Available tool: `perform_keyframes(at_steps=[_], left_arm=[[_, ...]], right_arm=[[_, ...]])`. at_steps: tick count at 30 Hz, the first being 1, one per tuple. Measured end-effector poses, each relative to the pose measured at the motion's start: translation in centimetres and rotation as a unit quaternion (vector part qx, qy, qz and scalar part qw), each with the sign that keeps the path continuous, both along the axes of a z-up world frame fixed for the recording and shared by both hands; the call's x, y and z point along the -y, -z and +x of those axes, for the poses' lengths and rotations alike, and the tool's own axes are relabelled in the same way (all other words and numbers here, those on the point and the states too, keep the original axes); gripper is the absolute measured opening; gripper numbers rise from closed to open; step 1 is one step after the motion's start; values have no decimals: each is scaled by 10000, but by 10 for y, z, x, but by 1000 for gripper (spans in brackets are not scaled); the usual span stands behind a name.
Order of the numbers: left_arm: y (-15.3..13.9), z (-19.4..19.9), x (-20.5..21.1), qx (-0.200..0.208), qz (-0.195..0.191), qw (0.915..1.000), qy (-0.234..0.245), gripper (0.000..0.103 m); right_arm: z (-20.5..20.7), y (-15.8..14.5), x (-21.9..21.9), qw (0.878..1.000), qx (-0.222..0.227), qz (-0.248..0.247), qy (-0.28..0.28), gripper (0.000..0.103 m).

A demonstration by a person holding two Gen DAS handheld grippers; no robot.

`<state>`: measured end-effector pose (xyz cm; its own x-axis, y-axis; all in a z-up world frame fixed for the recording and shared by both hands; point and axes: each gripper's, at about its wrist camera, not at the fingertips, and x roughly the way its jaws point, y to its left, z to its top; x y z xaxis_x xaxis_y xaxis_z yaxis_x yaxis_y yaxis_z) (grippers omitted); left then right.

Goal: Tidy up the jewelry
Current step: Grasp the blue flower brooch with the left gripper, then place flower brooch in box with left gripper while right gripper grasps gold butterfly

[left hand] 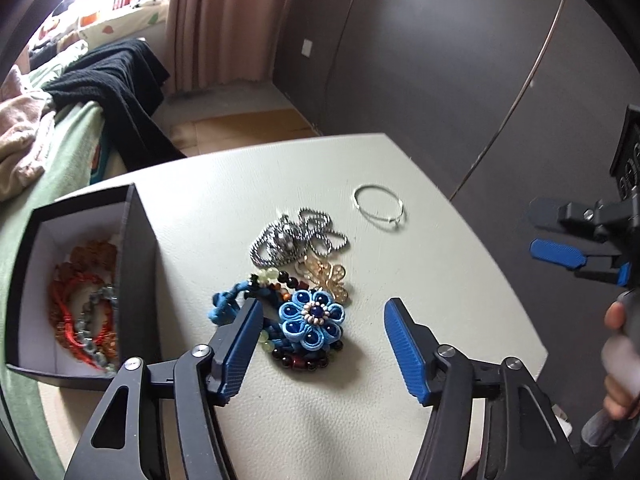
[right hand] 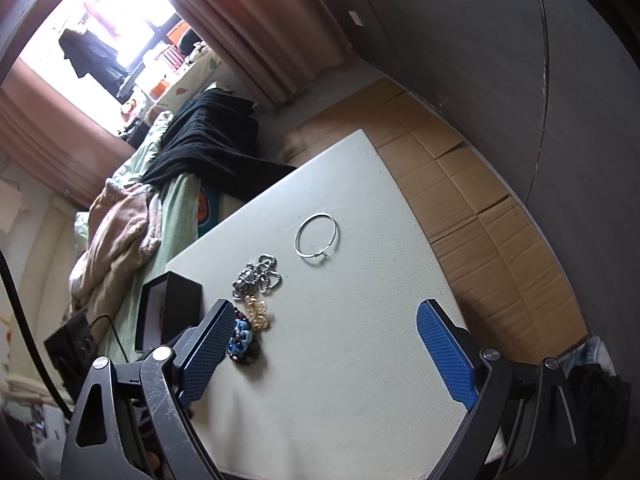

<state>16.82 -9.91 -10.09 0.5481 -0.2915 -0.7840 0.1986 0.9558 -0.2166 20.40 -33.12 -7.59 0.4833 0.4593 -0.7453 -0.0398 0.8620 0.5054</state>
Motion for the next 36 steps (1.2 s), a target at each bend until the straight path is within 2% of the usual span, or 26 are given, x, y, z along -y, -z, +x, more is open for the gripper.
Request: perform_keyframes(at_steps=[2,4,6,10,16,18,20,22,23,24,26,27,29,32,33,36], left_arm=[[9,3,4,-132,66,9999,8,57],[15,6,6,-315,161,9994,-12,42],[16,5,7,-271,328,9991,-78,34],[16,-3,4,-205,363,9991,-8,30],[-17,-9,-11,101,-256,9996,-74,29],[-30,-11,-21,206,-482,9986,-123,29],[-41,-10,-30,291,-682,9971,-191,29],[-53,-9,-40,380,-956,9944,-242,29],[-58,-9,-43,425,-1022,9935,-268,29],[-64,-10,-48,498,-1099,9923,-299,29],[-71,-14,-55,601,-1153,9910,-328,29],[-74,-15,-58,622,-1171,9906,-326,29],[-82,-19,-68,703,-1208,9895,-365,29],[-91,-24,-84,838,-1304,9866,-518,29],[-92,-24,-89,855,-1360,9854,-561,29],[-94,-24,-100,883,-1339,9848,-674,29]], right_arm=[[1,2,0,10000,-59,-1,1,94],[2,3,-1,10000,-96,-16,10,94],[2,3,-2,9999,-105,-24,9,94],[5,5,-6,9999,-113,-54,-8,94],[5,7,-12,9998,-171,44,-60,92],[5,8,-16,9997,-179,127,-112,84],[4,8,-22,9996,-191,155,-160,83],[5,10,-32,9995,-228,77,-180,77],[5,12,-36,9995,-230,75,-203,70],[4,13,-40,9995,-176,85,-266,68],[1,18,-49,9991,-160,-113,-372,63],[1,20,-52,9989,-203,-181,-377,57],[-1,19,-55,9992,-110,-37,-381,57],[3,22,-61,9990,-157,-226,-350,54],[6,23,-63,9990,-241,-205,-321,51],[16,28,-72,9992,-288,47,-267,50]])
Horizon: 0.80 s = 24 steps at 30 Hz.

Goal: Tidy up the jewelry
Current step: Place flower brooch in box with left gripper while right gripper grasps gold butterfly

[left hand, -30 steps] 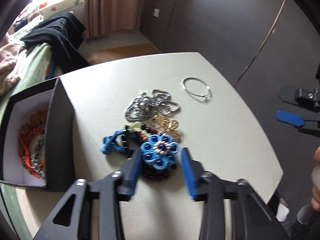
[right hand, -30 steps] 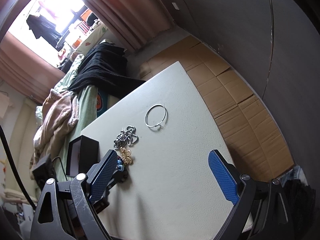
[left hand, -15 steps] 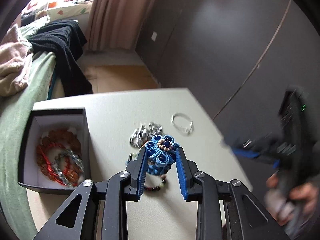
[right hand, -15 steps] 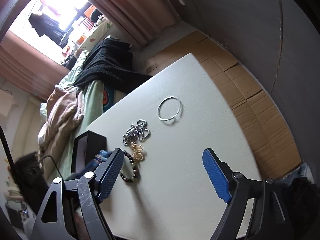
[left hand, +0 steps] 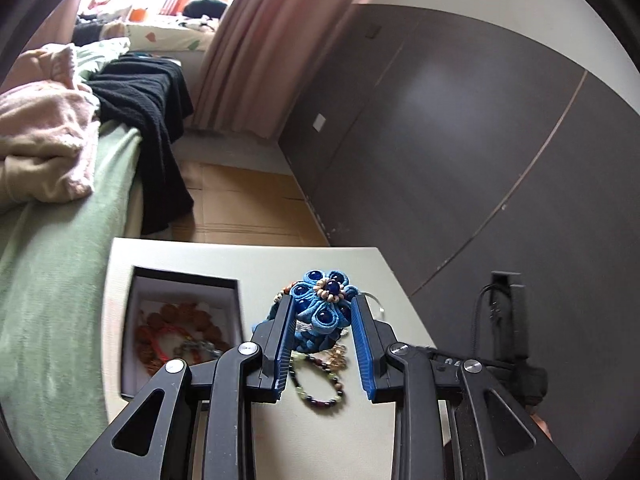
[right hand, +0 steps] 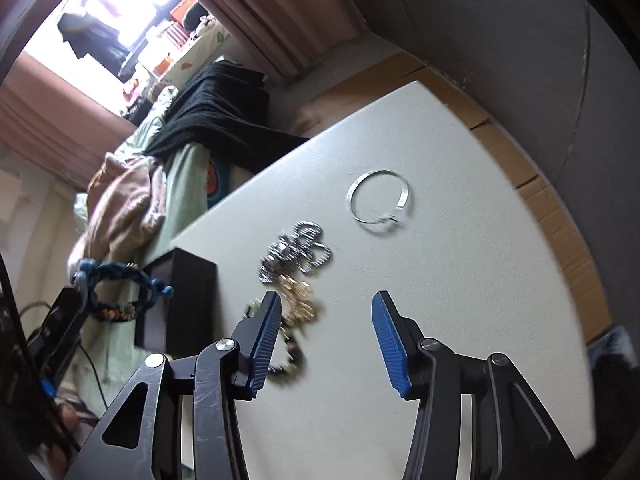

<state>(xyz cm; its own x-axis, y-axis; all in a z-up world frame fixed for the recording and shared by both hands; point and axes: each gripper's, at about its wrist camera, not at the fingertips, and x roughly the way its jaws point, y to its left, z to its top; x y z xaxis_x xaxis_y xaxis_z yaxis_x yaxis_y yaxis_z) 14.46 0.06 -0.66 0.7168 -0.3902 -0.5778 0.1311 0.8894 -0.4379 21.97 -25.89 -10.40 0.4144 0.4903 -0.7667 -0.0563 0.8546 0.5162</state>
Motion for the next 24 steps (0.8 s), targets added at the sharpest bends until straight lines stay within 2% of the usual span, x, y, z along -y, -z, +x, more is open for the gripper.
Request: perform_keyframes(at_steps=[3,7,10,15,16,18,21,23,24], left_arm=[[0,0,-11,-27,37,10000,-50,29],[2,3,-29,-101,-63,9998,-188,29],[6,5,-41,-213,-67,9993,-294,29],[9,6,-49,-260,154,9986,-442,29],[10,7,-50,-256,126,9987,-429,29],[13,7,-50,-295,121,9986,-426,29],[16,8,-49,-374,179,9984,-388,29],[17,10,-52,-437,165,9979,-445,35],[17,12,-55,-459,124,9977,-489,45]], right_arm=[[9,13,-17,9995,-231,155,-157,47],[17,19,-40,9990,-244,-283,-236,47],[22,24,-53,9983,-326,-336,-347,46],[25,27,-71,9957,-250,-782,-430,45],[24,26,-75,9947,-188,-907,-441,43],[24,26,-80,9920,-157,-1159,-480,22],[23,26,-72,9936,-244,-1006,-456,22],[21,22,-64,9959,-234,-771,-409,22],[20,18,-61,9968,-182,-674,-379,22]])
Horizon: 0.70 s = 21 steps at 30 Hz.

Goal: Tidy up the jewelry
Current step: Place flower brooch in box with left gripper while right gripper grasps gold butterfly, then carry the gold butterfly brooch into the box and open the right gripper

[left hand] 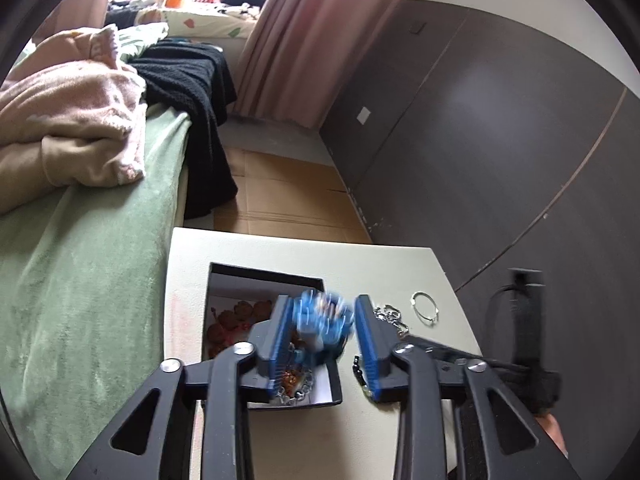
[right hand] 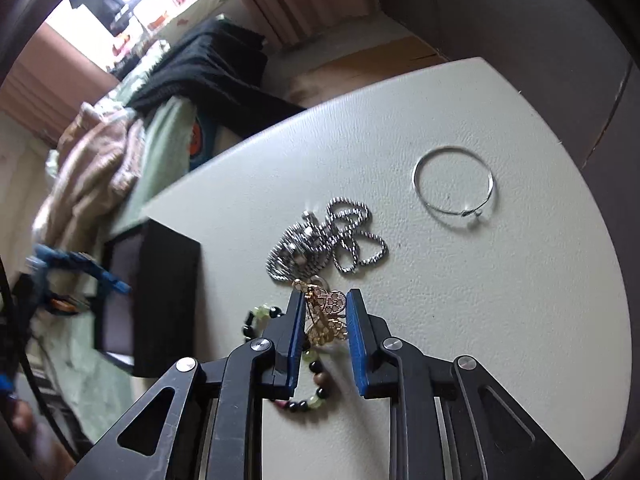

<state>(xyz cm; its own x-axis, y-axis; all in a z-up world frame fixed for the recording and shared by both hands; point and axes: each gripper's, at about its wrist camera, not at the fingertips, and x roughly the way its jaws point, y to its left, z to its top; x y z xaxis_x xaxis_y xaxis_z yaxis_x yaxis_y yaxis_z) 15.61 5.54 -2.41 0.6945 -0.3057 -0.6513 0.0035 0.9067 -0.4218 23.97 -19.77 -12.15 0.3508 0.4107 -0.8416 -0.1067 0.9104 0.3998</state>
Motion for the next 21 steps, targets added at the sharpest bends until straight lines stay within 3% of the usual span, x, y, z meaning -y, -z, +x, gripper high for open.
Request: perform_keyframes(at_steps=[1,3,6,13,21], left_arm=[[0,0,-4,15,-49,10000,-47,63],[-3,-2,-11,91,-135,9997,-202,86],[-12,-7,-20,286,-302,9986,-322,87],[-21,-14,-43,386,-287,9970,-602,87],[-21,-21,-71,398,-270,9948,-892,87]], right_arm=[[-2,-7,4,9999,63,147,29,22],[-4,-18,8,9991,142,398,60,22],[-12,-40,5,9980,353,515,-38,22],[-26,-83,-27,9943,766,602,-431,22],[-25,-98,-70,9899,718,843,-880,22]])
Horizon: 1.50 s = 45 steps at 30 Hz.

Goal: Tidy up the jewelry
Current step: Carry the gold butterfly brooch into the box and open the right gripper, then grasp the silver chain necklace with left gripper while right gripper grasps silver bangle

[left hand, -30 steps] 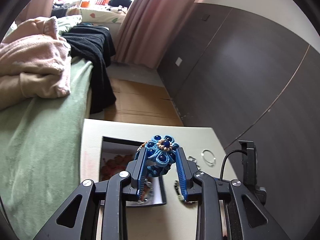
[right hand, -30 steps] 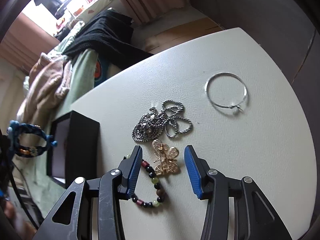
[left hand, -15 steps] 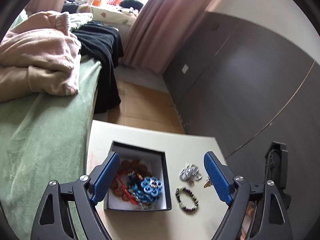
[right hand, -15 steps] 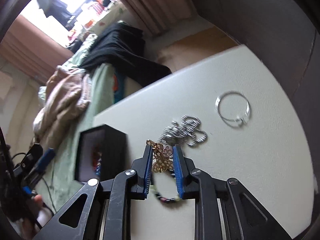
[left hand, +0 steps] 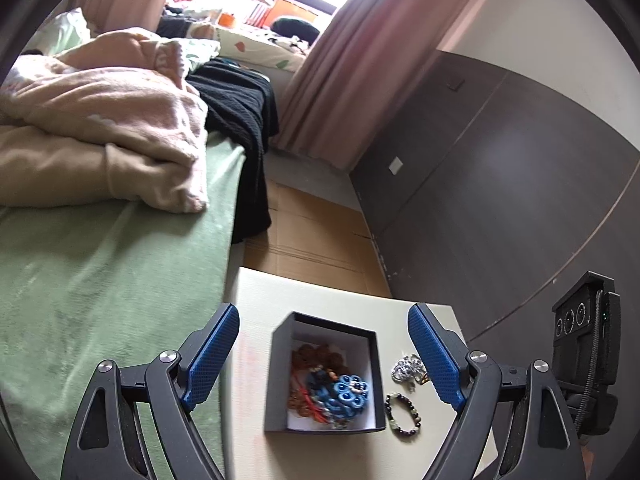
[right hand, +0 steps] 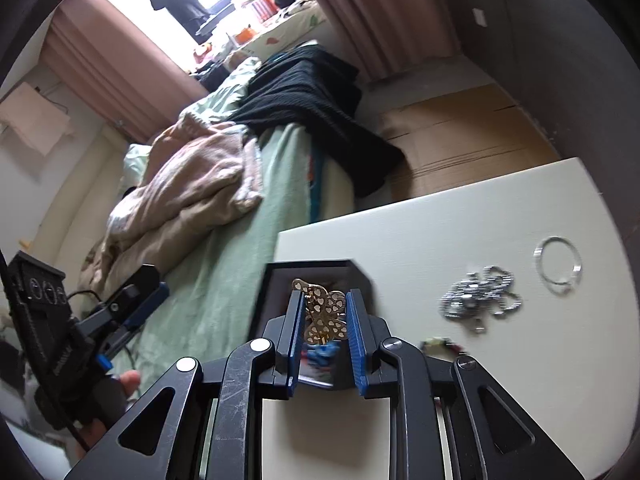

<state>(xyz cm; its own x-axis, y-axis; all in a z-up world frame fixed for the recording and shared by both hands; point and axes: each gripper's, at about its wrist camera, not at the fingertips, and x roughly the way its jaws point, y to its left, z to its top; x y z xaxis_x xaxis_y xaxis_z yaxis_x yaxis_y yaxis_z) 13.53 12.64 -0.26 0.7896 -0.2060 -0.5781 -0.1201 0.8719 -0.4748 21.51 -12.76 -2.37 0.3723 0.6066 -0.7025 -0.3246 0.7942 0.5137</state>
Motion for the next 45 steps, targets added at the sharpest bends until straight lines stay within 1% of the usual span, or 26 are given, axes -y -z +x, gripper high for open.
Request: perform_keyframes(at_steps=[4,5,6,7,8,12,16,17,19,20,22,25,28,32,34,37,39,40,42,45], left_arm=[[0,-1,-10,10,-96,9999,-115,87],[0,-1,-10,8,-112,9998,-134,87],[1,0,-10,-7,-127,9998,-133,87],[3,1,-8,-43,-142,9998,-108,87],[4,3,-5,-77,-151,9998,-71,87],[8,7,12,-175,-104,9997,156,87],[9,12,36,-183,166,9991,350,87],[10,13,40,-184,183,9989,384,87],[12,13,49,-145,141,9988,443,87],[12,13,52,-141,146,9988,445,87],[16,15,62,-192,236,9983,501,87],[16,20,76,-254,426,9970,596,87],[15,27,90,-281,497,9958,716,86],[19,38,111,-390,460,9933,989,80],[23,45,126,-555,558,9906,1118,70],[26,54,141,-731,582,9873,1287,68],[29,61,150,-850,615,9853,1352,66],[32,67,157,-968,684,9835,1368,63],[36,74,167,-1098,729,9808,1441,60],[43,87,185,-1298,867,9750,1581,54]], right_arm=[[2,-2,-20,9992,-49,262,-305,24],[3,-2,-24,9991,-70,239,-344,38],[4,-2,-26,9991,-109,196,-363,59],[4,-3,-23,9992,-101,193,-323,66],[3,-5,-17,9995,-21,202,-255,70],[3,-7,12,9995,44,264,-161,70],[-1,-4,52,9996,136,159,163,70],[1,-3,59,9996,126,98,230,70],[3,0,75,9991,88,-39,405,70],[5,2,82,9990,77,0,434,70],[11,8,93,9991,-35,46,420,70],[16,19,101,9988,-70,-191,456,70],[22,32,110,9981,-327,-241,459,70],[26,39,126,9969,-452,-114,634,70],[26,43,133,9961,-506,-36,718,70],[29,49,144,9942,-661,170,829,70],[32,50,152,9926,-660,225,992,70],[34,51,155,9919,-660,240,1056,70],[38,54,161,9904,-706,287,1154,70],[45,66,170,9869,-923,422,1250,70]])
